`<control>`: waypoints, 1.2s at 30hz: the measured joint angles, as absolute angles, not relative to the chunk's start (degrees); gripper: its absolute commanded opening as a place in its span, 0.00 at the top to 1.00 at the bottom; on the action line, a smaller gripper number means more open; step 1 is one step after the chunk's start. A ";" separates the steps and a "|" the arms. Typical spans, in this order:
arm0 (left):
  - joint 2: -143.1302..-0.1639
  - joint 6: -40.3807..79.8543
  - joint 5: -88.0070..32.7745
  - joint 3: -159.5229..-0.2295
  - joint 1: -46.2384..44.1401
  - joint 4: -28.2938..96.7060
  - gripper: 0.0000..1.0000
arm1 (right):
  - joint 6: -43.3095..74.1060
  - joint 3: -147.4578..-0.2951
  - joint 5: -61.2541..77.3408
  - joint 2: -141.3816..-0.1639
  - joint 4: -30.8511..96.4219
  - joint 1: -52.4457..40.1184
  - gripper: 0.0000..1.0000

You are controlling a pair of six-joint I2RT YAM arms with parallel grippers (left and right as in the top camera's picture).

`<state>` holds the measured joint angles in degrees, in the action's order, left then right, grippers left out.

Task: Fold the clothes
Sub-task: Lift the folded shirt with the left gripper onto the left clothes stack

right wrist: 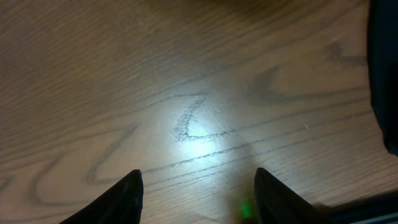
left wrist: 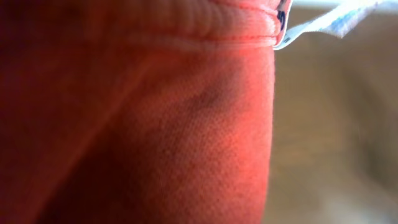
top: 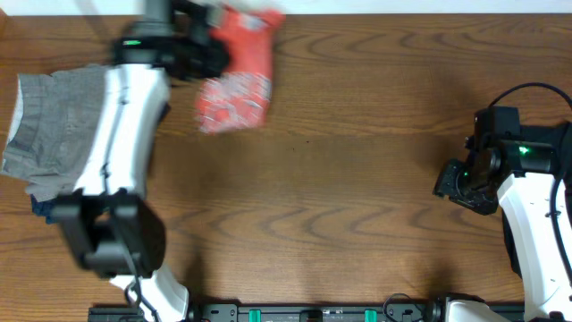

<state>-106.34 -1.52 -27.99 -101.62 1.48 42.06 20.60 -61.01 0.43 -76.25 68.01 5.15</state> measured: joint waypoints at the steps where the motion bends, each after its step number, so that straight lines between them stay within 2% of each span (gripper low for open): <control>1: -105.58 -1.50 -27.11 -101.65 3.81 41.43 0.94 | 20.60 -61.01 0.40 -76.25 68.03 5.32 0.45; 7: -105.23 -0.84 -24.53 -101.65 14.57 39.75 0.94 | 20.60 -61.01 0.38 -76.25 68.10 5.61 0.45; 14: -105.25 -0.19 -23.73 -101.65 22.33 37.15 0.94 | 20.58 -61.01 0.38 -76.23 68.10 5.61 0.45; 36: -106.15 0.05 -23.81 -101.65 31.24 38.41 0.94 | 20.60 -61.04 0.38 -76.23 68.07 5.61 0.46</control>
